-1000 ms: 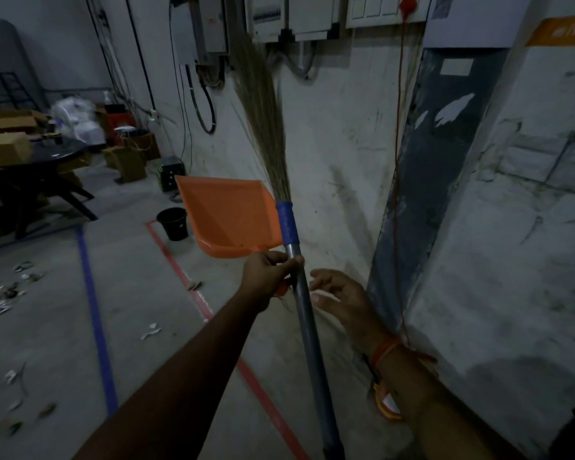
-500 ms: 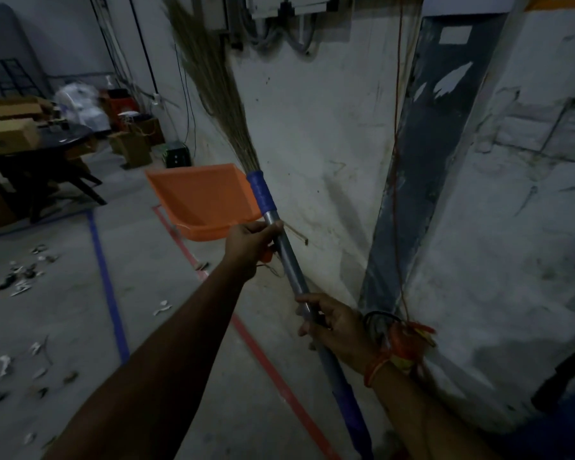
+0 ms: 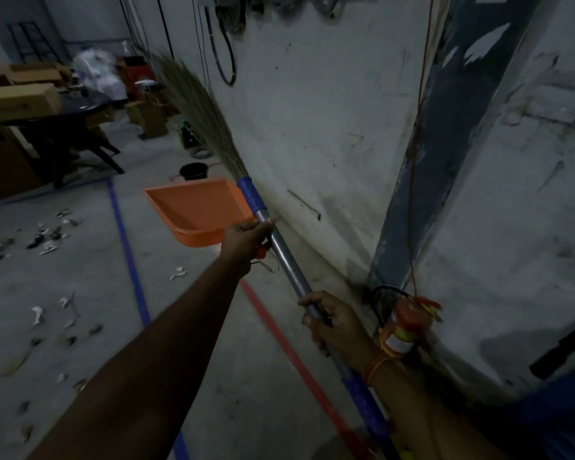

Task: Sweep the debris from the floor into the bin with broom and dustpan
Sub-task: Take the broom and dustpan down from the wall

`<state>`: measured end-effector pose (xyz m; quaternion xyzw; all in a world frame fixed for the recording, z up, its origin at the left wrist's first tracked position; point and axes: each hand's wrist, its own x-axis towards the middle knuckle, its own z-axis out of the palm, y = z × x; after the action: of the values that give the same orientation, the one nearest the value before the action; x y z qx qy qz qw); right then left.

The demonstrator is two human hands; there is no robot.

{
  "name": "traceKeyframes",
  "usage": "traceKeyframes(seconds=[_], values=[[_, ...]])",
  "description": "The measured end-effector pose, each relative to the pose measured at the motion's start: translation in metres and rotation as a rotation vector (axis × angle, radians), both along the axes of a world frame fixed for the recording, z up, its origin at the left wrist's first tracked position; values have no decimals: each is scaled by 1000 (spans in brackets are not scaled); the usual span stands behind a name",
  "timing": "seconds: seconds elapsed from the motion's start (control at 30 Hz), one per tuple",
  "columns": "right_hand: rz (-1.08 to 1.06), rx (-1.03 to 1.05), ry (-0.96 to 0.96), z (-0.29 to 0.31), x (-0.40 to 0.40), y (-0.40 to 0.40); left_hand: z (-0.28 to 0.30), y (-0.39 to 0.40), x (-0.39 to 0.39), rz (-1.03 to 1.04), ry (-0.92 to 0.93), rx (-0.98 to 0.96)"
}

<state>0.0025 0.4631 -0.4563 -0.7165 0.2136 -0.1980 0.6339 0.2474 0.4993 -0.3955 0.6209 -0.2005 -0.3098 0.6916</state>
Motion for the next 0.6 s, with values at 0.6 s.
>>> traceKeyframes(seconds=[0.6], values=[[-122,111,30,-26,80,99,-64,167,59,-29,55,53]])
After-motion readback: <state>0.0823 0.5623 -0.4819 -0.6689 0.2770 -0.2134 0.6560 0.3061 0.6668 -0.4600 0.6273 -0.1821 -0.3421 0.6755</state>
